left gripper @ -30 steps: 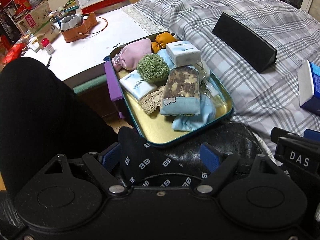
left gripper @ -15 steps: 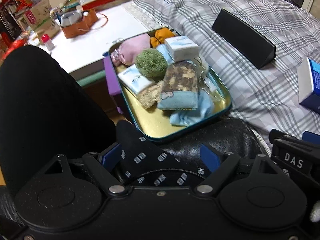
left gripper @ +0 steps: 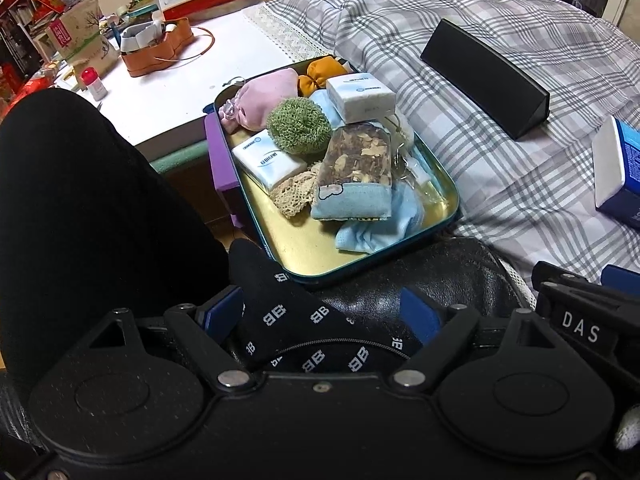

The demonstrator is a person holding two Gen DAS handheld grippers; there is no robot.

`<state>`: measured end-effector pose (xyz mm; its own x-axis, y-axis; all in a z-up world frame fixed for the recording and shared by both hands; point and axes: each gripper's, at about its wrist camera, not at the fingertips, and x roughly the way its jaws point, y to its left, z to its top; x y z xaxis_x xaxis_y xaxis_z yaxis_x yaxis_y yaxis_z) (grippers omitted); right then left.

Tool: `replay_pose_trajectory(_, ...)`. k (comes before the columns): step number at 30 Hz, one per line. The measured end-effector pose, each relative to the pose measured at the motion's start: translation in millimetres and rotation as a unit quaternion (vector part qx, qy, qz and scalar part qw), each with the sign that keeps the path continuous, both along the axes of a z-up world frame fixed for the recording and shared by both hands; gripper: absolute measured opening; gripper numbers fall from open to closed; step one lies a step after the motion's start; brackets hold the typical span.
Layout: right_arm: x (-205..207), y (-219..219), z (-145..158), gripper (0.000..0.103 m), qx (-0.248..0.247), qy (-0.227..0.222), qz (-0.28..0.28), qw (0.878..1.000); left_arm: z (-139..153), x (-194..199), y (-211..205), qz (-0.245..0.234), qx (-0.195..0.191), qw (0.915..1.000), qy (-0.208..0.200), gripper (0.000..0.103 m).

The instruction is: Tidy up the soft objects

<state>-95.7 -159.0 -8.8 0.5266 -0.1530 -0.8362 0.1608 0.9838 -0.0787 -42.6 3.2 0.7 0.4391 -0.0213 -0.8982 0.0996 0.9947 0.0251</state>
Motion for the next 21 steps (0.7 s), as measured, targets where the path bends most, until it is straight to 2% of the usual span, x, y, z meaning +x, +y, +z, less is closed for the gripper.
replay_pose_trajectory(21, -0.6, 0.9, 0.3, 0.063, -0.002, 0.000, 0.002, 1.000, -1.5, 0.0, -1.8, -0.003, -0.002, 1.0000, 0.008, 0.083)
